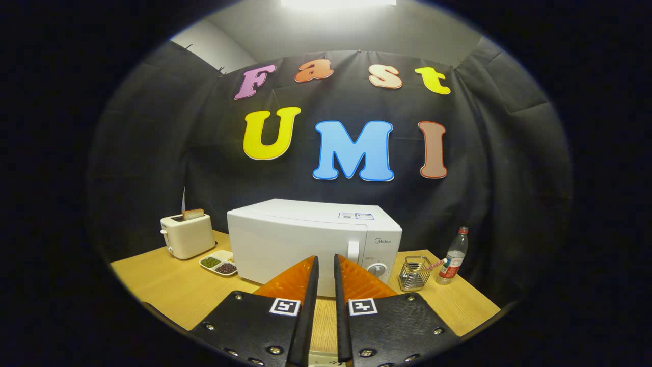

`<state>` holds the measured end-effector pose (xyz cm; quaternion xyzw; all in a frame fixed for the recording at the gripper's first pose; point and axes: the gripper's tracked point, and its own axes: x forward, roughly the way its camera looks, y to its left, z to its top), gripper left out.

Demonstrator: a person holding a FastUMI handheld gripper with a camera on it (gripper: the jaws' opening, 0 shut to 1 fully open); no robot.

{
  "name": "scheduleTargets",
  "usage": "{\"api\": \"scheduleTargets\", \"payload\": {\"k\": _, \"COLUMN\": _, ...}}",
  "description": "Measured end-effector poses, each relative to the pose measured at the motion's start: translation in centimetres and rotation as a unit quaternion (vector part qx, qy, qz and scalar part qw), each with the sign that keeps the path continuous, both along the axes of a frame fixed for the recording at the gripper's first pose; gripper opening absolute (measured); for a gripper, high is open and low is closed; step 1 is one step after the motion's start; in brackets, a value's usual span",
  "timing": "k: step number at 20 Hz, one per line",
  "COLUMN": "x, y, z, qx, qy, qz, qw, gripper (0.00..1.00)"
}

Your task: Open the microwave, put the food inside, and close the microwave door.

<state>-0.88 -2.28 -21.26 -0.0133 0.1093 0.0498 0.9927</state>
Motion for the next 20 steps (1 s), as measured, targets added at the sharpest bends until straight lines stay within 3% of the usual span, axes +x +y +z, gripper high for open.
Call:
{"api": "scheduleTargets", "payload": {"k": 4, "x": -1.2, "y": -2.7, "z": 3.5, "qx": 0.01, "qy": -0.01, "qz": -0.031, "qw": 0.999, "gripper": 0.24}}
{"api": "scheduleTargets", "payload": {"k": 7, "x": -2.4, "y": -3.3, "z": 6.0, "qx": 0.049, "qy": -0.01, "qz": -0.039, "qw": 0.998, "gripper": 0.61}}
{"api": "scheduleTargets", "payload": {"k": 8, "x": -2.6, "y": -3.7, "z": 6.9, "qx": 0.056, "qy": -0.014, "qz": -0.045, "qw": 0.997, "gripper": 0.68}}
{"api": "scheduleTargets", "payload": {"k": 9, "x": -2.6, "y": -4.0, "z": 7.8, "qx": 0.056, "qy": -0.019, "qz": -0.052, "qw": 0.997, "gripper": 0.85}}
{"api": "scheduleTargets", "payload": {"k": 11, "x": -3.0, "y": -4.4, "z": 9.1, "qx": 0.047, "qy": -0.028, "qz": -0.055, "qw": 0.997, "gripper": 0.97}}
{"api": "scheduleTargets", "payload": {"k": 20, "x": -3.5, "y": -3.6, "z": 12.9, "qx": 0.007, "qy": -0.064, "qz": -0.065, "qw": 0.996, "gripper": 0.97}}
